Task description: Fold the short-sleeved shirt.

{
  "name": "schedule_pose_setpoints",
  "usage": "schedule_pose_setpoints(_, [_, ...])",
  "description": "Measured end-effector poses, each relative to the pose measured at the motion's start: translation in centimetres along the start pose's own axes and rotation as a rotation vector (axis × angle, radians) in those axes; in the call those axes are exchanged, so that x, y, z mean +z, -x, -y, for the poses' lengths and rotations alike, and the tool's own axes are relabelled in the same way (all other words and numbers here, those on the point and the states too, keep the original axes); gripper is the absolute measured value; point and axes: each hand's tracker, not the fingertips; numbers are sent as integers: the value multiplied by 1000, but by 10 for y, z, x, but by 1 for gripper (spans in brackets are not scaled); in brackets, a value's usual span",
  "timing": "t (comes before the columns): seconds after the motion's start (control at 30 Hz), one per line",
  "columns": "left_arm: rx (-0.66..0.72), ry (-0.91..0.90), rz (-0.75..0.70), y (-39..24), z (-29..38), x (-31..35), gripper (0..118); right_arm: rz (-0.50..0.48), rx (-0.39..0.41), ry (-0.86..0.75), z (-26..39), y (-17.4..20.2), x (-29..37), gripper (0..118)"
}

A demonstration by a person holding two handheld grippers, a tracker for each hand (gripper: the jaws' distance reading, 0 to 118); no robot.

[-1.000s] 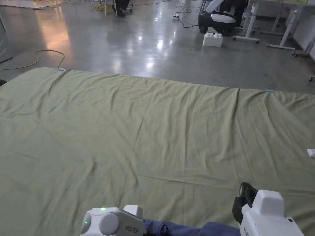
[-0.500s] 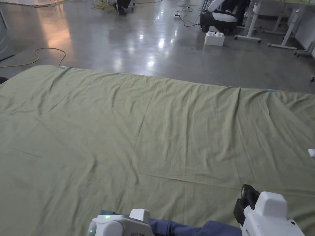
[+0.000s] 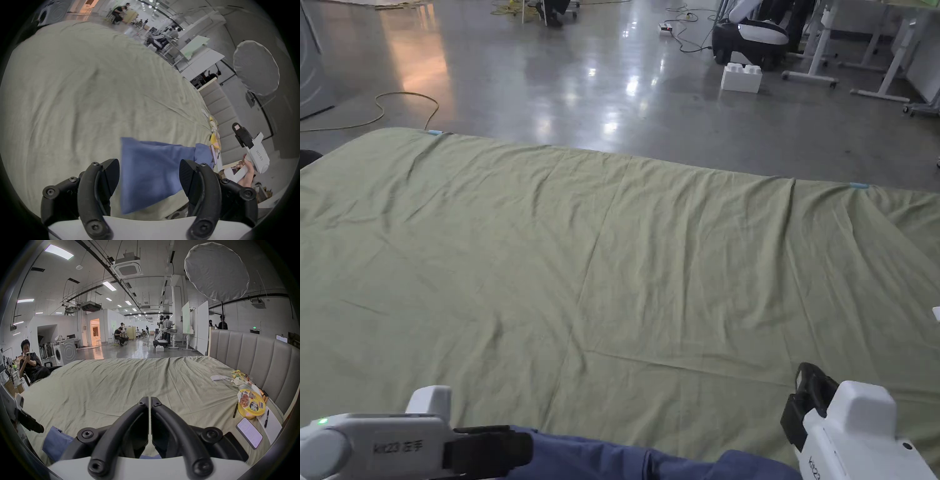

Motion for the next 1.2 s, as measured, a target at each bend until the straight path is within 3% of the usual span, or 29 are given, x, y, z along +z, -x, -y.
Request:
schedule_pose_setpoints(0.17, [163,87,65,42,16,-20,78,-4,-30,-16,-12,2,0,3])
schedule_pose_setpoints(0.33, [316,30,286,59,29,-40,77,-1,-45,-13,-6,3,-7,3])
schedule_pose_setpoints(0.4, [376,42,338,62,31,-53,71,-5,-84,21,-2,2,-7,3])
schedule_pose_setpoints(0.43, [371,43,327,58,33,-56,64,-4,-80,17,-2,1,-8,3])
schedule_pose_setpoints(0.53, [299,41,272,45,35,-67,25,0,-91,11,0,0,-7,3])
schedule_pose_setpoints(0.57, [286,56,235,41,36,-73,23,2,-93,16,2,-1,-6,3])
schedule_pose_setpoints(0.73, [319,55,238,35,32,-66,16,7,-110,21,4,-4,-3,3])
schedule_pose_setpoints(0.93, [206,-23,230,15,4,-23,14,16,-103,11,0,-12,-1,3])
schedule_pose_setpoints(1.2, [10,-66,35,-5,-41,65,14,18,-102,-1,-5,-19,0,3])
